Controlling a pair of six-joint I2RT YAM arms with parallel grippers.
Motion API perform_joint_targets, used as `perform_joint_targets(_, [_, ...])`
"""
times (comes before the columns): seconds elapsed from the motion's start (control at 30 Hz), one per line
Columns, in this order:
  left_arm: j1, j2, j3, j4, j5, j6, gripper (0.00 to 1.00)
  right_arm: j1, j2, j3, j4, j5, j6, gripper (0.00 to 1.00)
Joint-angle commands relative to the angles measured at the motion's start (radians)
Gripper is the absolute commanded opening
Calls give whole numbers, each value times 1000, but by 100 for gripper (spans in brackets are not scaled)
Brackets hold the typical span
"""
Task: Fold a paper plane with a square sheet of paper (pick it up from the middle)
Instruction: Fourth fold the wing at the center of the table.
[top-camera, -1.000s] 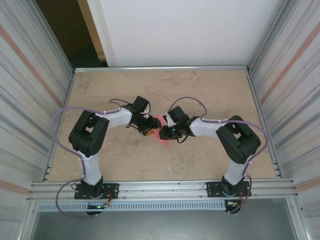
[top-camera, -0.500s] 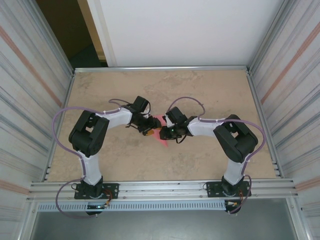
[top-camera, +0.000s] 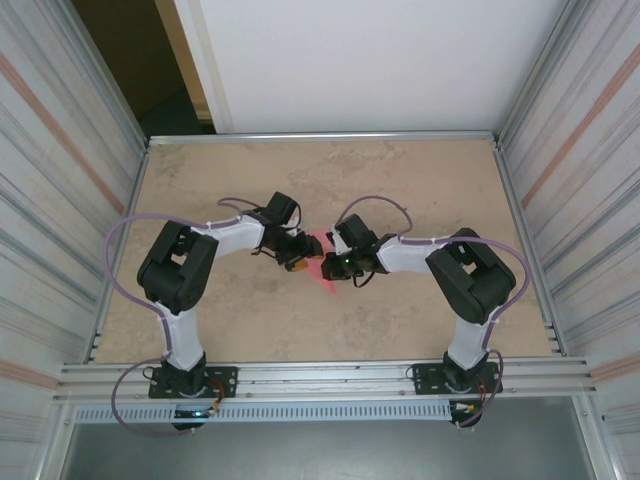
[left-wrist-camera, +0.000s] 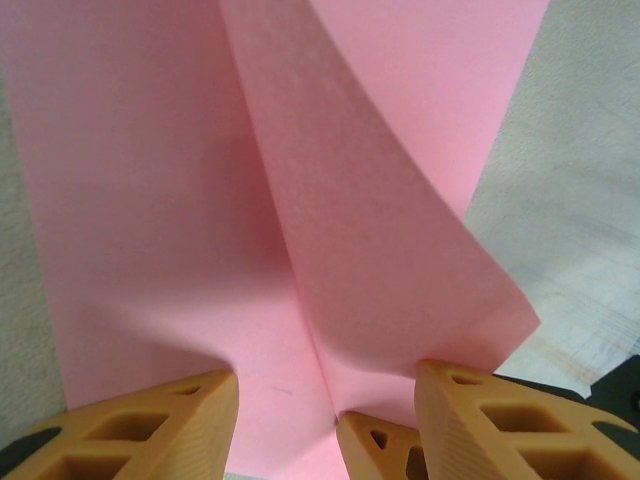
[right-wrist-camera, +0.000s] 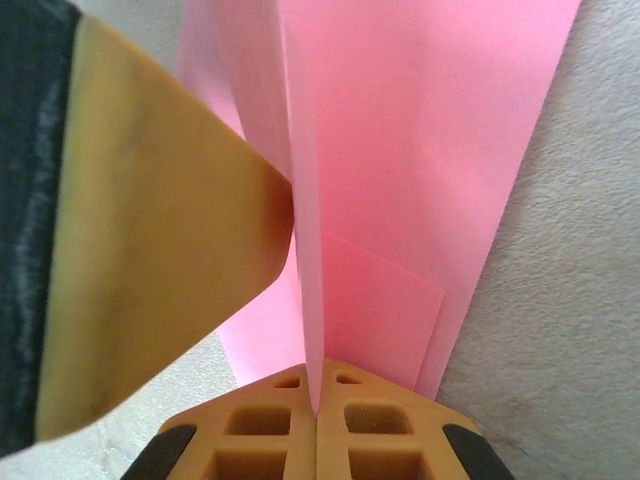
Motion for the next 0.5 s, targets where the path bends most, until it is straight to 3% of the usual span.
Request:
perform_joint_targets(0.0, [0,27,-32,-154,-77,22,53,-25,-6,-52,15,-70,20,4])
perform_joint_targets(0.2, [34,-107,-6,-1,14,23,57,-87,-7,-107,119,-248,35,0])
perform_joint_targets(0.47, [54,-194,-160,318,97,-33,56,-158,26,-147,208,-419,51,0])
